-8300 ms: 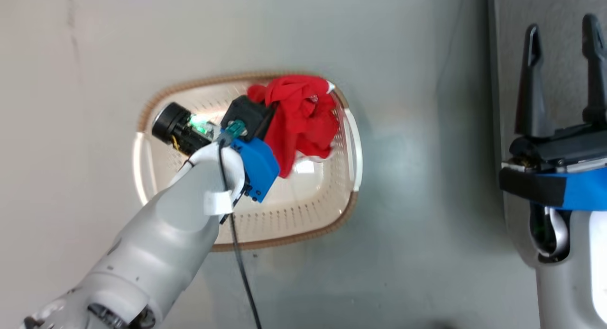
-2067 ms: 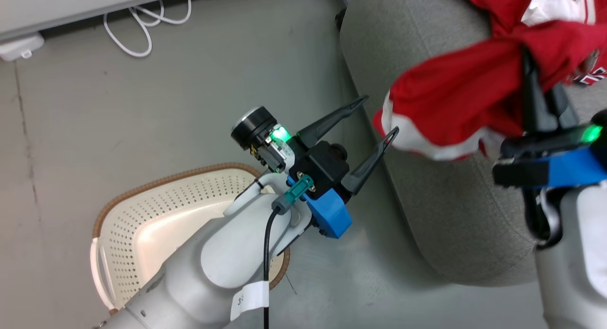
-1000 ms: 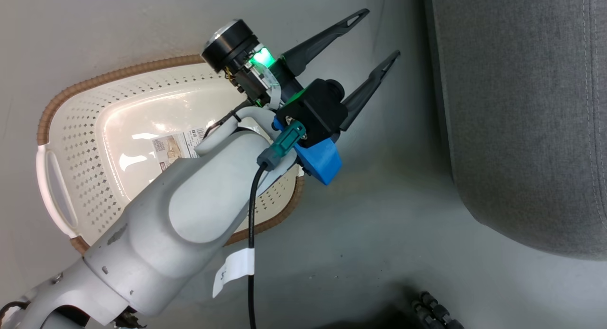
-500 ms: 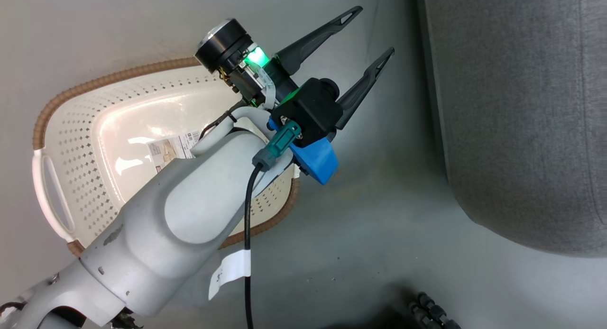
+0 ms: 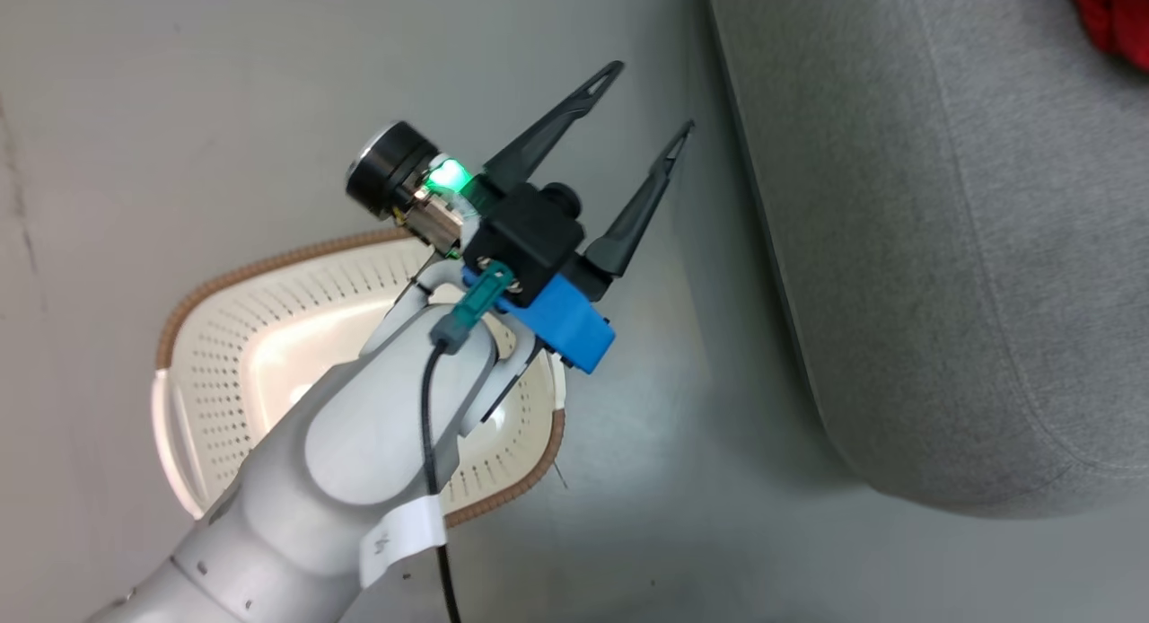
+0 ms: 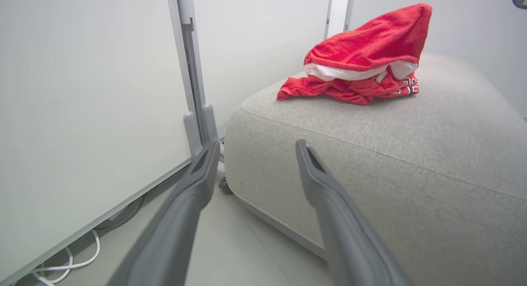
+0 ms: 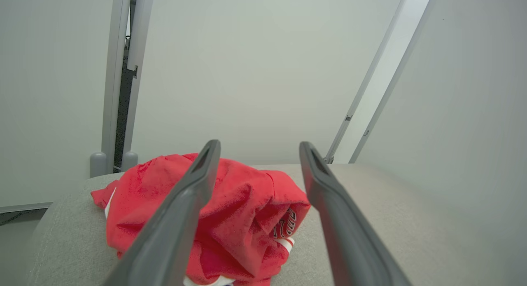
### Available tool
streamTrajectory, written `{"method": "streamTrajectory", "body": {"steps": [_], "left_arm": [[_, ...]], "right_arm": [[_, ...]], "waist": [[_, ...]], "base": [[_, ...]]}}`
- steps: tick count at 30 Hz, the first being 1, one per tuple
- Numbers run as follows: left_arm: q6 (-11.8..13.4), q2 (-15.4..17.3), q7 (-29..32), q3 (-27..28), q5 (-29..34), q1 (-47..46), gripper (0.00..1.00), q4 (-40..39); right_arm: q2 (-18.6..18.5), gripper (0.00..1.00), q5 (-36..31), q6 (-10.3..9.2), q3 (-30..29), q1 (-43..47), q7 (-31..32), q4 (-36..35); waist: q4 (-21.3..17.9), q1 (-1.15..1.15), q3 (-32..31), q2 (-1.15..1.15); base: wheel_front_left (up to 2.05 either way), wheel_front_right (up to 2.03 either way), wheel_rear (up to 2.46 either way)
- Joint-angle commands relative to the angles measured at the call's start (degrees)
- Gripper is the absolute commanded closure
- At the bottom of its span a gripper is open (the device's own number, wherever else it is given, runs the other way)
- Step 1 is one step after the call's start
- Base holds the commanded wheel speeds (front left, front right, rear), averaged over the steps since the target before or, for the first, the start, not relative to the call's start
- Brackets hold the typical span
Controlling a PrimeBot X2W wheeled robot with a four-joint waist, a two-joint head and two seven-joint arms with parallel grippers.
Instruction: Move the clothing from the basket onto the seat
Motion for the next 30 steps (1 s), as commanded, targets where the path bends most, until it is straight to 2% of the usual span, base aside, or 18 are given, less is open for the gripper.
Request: {"method": "streamTrajectory", "body": {"steps": [1, 7, 11, 20, 30], "left_arm": [[0.6, 0.4, -0.2, 1.3, -0.3, 1.9, 0.0, -0.8], [2.7, 1.3, -0.3, 8.7, 0.1, 8.1, 0.0, -5.5], [3.2, 2.0, -0.3, 13.4, 1.2, 12.0, 0.0, -7.5], [3.7, 1.5, -0.2, 24.5, 2.9, 20.8, 0.0, -10.1], [1.5, -1.0, -0.2, 34.0, 5.3, 30.4, 0.0, -10.8]], "right_arm": [[1.1, 0.0, 0.2, 0.01, 1.0, 1.9, 0.0, -1.2], [5.2, 0.0, -0.2, 0.0, 7.8, 6.5, 0.0, -8.3], [7.3, 0.0, -0.2, 0.01, 11.9, 9.3, 0.0, -10.6], [10.8, 0.0, 0.4, 0.0, 20.4, 14.5, 0.0, -9.2], [13.2, 0.0, 1.3, 0.01, 26.1, 18.7, 0.0, -5.9]], "waist": [[0.7, 0.0, -5.3, 0.0], [3.2, 0.0, -11.3, 0.0], [5.7, 0.0, -14.5, 0.0], [10.4, 0.0, -20.4, 0.0], [13.6, 0.0, -24.8, 0.0]], "base": [[0.0, 0.0, 0.0], [0.0, 0.0, 0.0], [0.0, 0.0, 0.0], [0.0, 0.0, 0.0], [0.0, 0.0, 0.0]]}}
